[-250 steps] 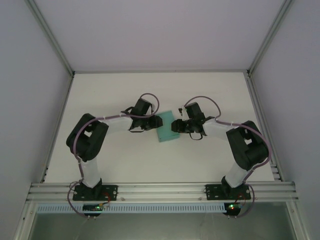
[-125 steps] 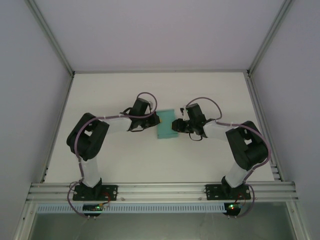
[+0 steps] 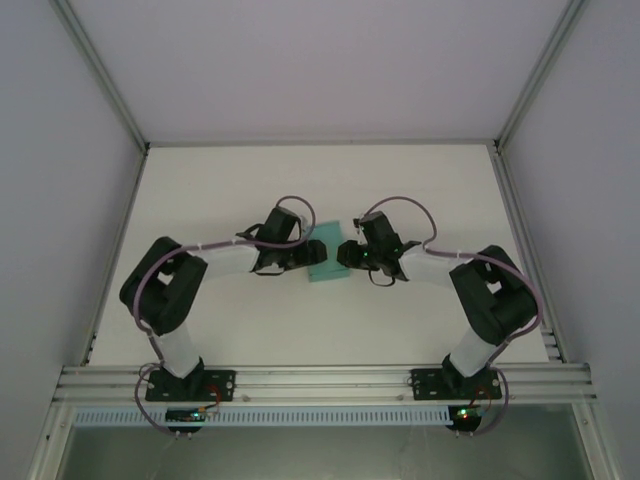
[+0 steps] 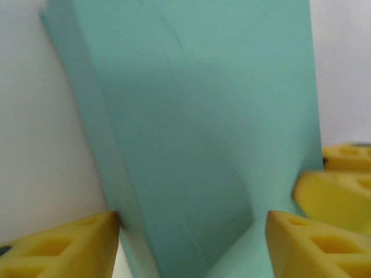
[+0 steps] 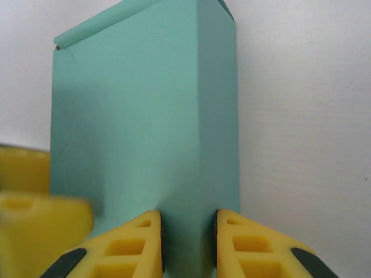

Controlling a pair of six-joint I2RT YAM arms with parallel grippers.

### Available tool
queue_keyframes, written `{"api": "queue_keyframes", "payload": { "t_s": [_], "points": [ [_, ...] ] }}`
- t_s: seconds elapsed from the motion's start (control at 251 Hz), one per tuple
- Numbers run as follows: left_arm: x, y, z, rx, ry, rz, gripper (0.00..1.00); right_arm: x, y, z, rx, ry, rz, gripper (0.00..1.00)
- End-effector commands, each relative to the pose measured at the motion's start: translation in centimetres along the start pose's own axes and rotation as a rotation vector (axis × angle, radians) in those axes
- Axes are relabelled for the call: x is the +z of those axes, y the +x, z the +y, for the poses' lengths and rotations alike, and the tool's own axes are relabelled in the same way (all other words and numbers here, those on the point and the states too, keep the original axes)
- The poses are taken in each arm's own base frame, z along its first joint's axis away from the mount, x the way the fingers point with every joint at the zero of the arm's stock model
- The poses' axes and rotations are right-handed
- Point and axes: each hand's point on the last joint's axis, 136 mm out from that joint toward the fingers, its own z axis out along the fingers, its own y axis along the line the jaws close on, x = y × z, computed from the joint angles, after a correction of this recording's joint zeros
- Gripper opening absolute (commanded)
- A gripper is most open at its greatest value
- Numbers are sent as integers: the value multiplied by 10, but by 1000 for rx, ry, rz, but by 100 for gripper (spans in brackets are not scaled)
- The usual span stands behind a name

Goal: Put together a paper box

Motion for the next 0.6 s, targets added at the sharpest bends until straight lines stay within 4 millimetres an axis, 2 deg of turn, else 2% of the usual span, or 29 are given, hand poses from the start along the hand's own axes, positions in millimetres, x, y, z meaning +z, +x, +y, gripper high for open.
{"api": "queue_keyframes", "payload": {
  "t_s": [0.0,0.172,0.379,0.595],
  "points": [
    [-15,26,-11,14,42,70,71,-2,79,-64,79,272,241,21],
    [-23,42,-8,7,62,72,71,-3,79,-58,59,275,237,21],
    [-19,35,-1,6,28,41,65,-2,82,-54,43,276,252,21],
    [-10,26,-3,-19,81,26,58,-2,84,-54,39,277,260,21]
  ]
}}
